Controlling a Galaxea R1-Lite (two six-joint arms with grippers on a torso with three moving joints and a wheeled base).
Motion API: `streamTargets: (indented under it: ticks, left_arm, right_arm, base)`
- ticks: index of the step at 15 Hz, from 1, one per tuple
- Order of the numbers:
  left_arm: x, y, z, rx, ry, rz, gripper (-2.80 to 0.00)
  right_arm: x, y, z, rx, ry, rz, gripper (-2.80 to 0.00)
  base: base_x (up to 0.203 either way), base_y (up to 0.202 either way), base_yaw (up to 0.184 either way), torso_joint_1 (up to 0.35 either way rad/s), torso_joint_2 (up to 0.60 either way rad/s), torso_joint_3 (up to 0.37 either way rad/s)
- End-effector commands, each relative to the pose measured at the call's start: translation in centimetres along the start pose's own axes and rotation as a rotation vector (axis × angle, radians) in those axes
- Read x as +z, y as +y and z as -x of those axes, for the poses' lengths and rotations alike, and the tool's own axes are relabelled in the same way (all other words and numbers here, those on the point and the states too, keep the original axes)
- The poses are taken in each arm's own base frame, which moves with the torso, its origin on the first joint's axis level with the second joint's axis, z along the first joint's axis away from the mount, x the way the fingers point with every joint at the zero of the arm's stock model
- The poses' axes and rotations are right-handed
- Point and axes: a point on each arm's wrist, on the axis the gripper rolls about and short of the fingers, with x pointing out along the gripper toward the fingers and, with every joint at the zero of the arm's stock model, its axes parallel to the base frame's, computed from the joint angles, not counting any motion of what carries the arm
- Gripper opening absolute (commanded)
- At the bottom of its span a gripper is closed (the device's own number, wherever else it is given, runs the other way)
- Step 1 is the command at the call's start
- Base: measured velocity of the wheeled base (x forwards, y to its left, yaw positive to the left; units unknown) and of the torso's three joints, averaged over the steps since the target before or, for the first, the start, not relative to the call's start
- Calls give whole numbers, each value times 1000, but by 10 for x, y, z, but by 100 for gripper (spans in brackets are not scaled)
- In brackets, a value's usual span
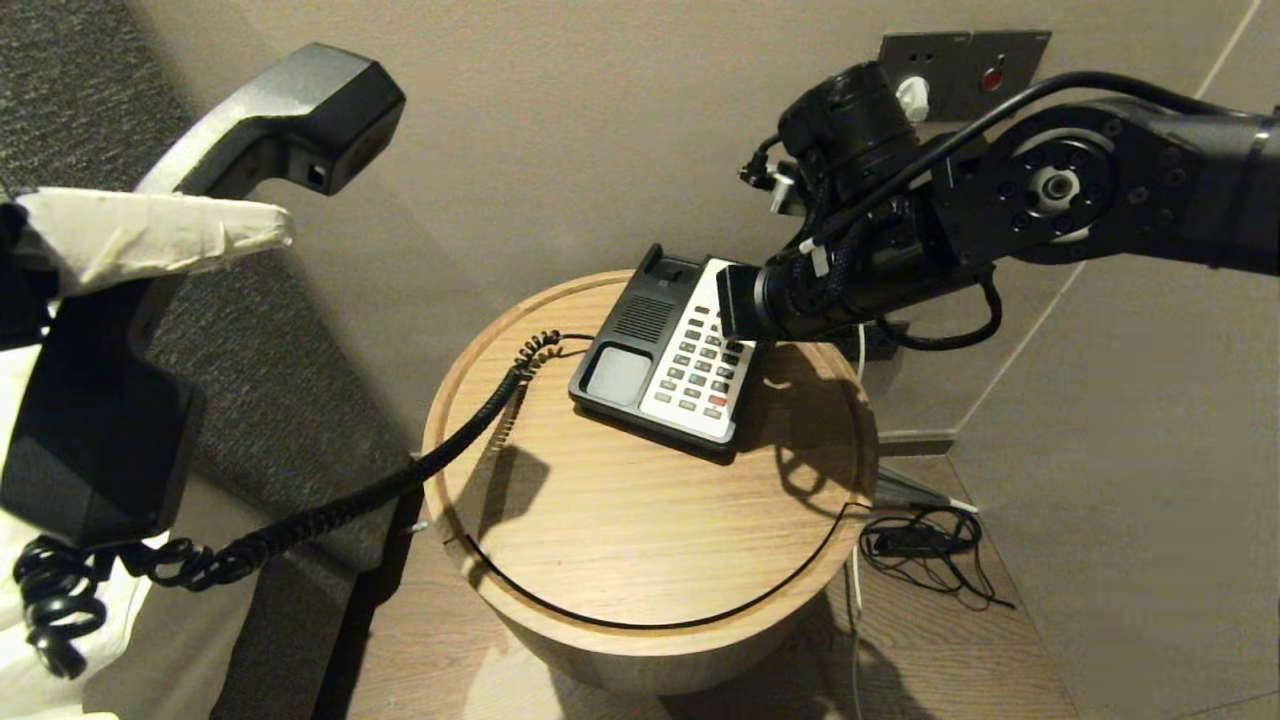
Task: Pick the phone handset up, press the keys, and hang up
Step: Dial the number
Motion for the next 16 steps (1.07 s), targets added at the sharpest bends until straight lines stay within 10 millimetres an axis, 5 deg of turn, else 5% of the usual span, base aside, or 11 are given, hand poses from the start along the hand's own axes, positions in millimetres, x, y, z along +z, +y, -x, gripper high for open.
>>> streamTargets:
  ticks: [1, 16]
  left_arm:
    - [0, 0, 0, 3, 1, 2, -280]
    - [-2, 1, 1, 3, 5, 1, -280]
  right_arm:
    - [0, -4, 0, -16, 5, -6, -280]
    - [1, -9, -1, -49, 14, -4, -280]
  base:
    - [0, 0, 0, 0, 0, 0]
    - [0, 0, 0, 0, 0, 0]
